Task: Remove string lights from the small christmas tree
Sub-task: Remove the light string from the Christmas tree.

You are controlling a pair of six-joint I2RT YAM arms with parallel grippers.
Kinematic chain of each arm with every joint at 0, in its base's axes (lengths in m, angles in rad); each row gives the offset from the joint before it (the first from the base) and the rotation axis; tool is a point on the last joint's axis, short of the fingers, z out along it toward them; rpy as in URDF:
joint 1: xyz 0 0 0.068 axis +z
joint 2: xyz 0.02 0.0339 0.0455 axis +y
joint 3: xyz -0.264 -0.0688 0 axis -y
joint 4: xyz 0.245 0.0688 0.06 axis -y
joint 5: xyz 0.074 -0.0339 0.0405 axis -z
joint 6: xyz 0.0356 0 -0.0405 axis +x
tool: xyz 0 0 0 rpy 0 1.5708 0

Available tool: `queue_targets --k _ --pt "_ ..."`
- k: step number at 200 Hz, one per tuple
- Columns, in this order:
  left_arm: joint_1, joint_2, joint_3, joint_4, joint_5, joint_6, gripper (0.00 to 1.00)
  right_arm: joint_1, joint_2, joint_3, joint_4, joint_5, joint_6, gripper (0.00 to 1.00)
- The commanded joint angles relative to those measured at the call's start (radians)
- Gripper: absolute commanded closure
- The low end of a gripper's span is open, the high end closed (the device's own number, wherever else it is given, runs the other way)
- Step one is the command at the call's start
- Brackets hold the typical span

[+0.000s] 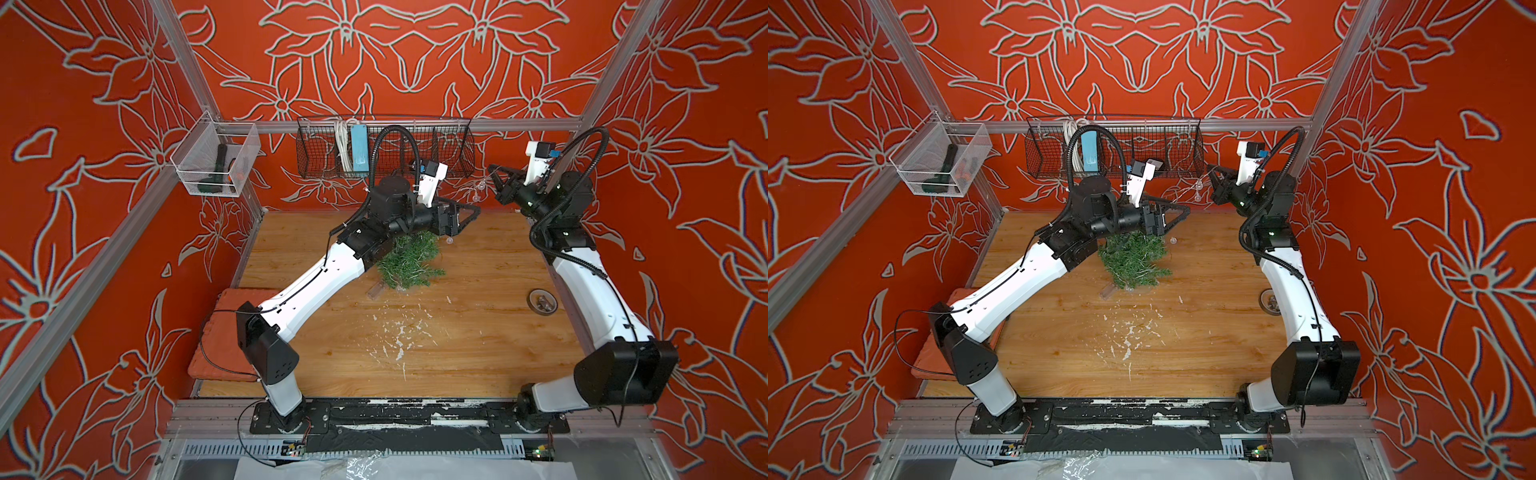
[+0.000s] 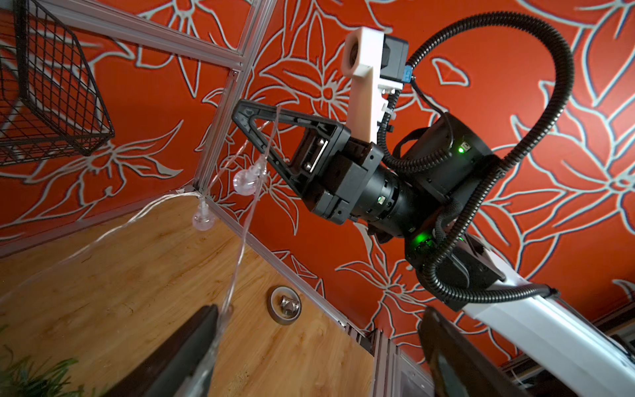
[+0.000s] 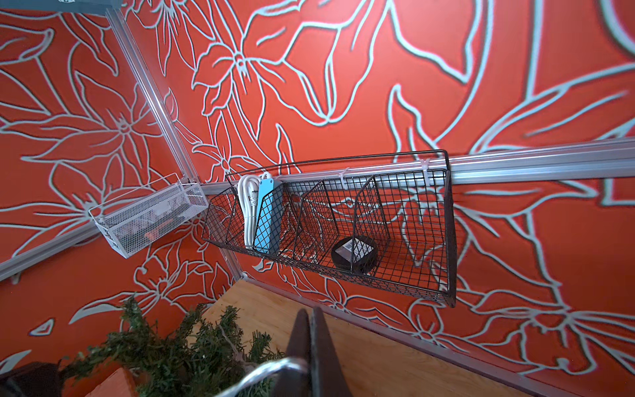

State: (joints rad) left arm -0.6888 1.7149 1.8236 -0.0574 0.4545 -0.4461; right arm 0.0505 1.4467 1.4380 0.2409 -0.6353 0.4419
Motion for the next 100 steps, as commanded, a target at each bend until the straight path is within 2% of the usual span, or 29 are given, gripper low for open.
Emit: queue_targets --k 1,30,79,100 --pt "-0.004 -0.032 -0.009 0.003 -0.007 0.004 0.11 -0.012 -0.011 0.002 0.033 -0.010 0.014 1.00" --pt "-0.013 -0.034 0.006 -0.051 -0.041 0.033 0.11 -0.014 -0.034 -0.020 0.017 -0.007 0.002 1.00" --pt "-0.076 -0.030 0.047 -0.191 -0.209 0.130 0.11 -0.012 -0.067 -0.060 -0.031 0.021 -0.034 1.00" --pt "-0.126 -0.057 0.021 -0.157 -0.306 0.222 0.08 -0.012 -0.073 -0.066 -0.038 0.025 -0.040 1.00"
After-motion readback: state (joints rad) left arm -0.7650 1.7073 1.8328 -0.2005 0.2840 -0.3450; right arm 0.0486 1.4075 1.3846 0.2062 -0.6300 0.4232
